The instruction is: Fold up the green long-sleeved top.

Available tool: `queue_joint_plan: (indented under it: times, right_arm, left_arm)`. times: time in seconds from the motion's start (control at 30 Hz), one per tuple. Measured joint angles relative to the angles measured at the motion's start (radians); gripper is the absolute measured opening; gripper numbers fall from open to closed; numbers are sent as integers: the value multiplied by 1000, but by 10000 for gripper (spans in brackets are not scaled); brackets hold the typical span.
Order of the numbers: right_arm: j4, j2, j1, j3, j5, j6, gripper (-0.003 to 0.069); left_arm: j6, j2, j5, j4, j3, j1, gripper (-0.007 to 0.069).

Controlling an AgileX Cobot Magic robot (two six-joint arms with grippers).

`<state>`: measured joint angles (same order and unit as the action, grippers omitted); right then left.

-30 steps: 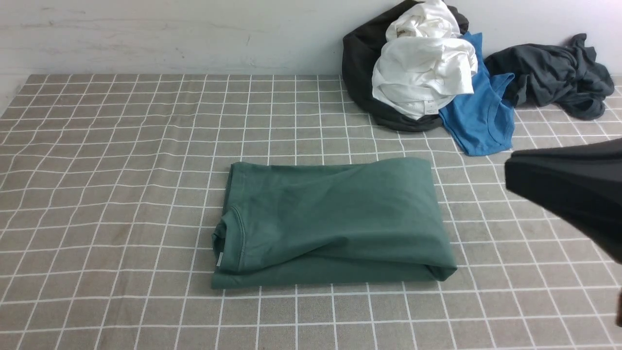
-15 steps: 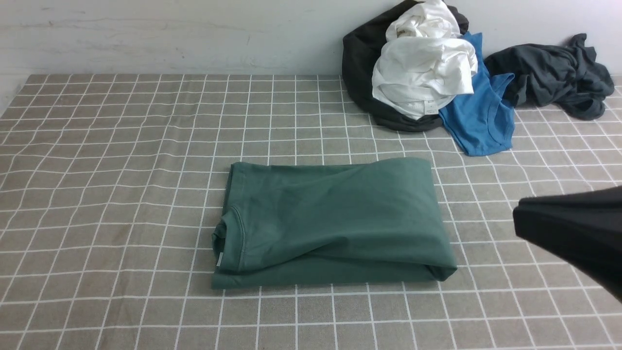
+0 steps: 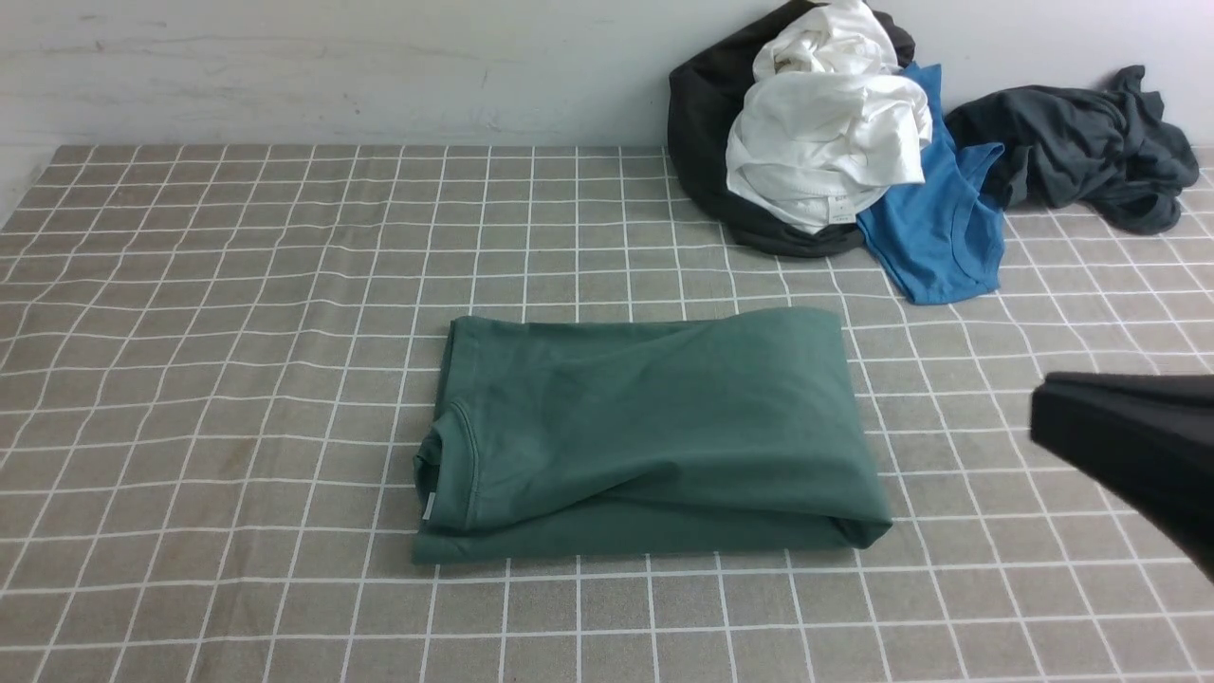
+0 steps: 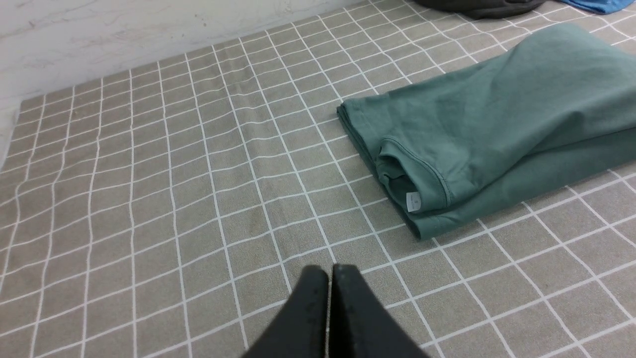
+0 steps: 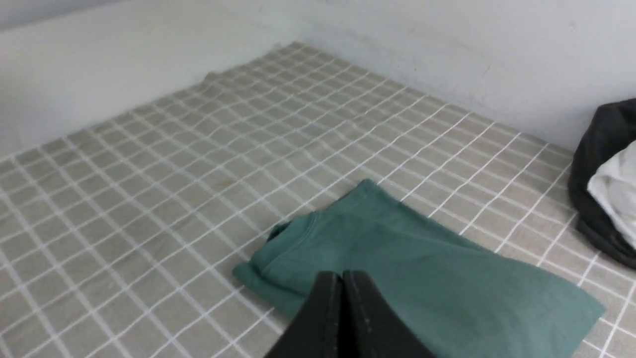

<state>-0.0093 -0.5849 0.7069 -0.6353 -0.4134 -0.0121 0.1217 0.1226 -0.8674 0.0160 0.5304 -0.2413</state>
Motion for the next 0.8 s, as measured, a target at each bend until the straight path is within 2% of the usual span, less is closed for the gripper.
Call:
queue_joint_plan:
  times: [0.1, 0.23, 0.27, 0.33, 0.37, 0.47, 0.6, 0.8]
  right_arm:
    - [-27, 131, -122, 129, 82, -106, -14]
    - [-61, 315, -332, 301, 102, -204, -14]
    - [-89, 377, -413, 358, 103, -229, -14]
    - [-123, 466, -511, 437, 99, -254, -14]
    - [-130, 485, -521, 453, 98, -257, -14]
    - [-148, 587, -679, 567, 79, -267, -14]
    - [-129, 595, -763, 649, 72, -267, -14]
    - [-113, 595, -773, 662, 94, -257, -14]
  left_arm:
    - [0, 0, 0, 0, 0, 0, -7]
    - [0, 0, 0, 0, 0, 0, -7]
    - [0, 0, 0, 0, 0, 0, -7]
    - [0, 0, 0, 0, 0, 0, -7]
    - [0, 0, 0, 0, 0, 0, -7]
    - [0, 0, 0, 0, 0, 0, -7]
    - [0, 0, 1, 0, 0, 0, -7]
    - [0, 0, 1, 0, 0, 0, -7]
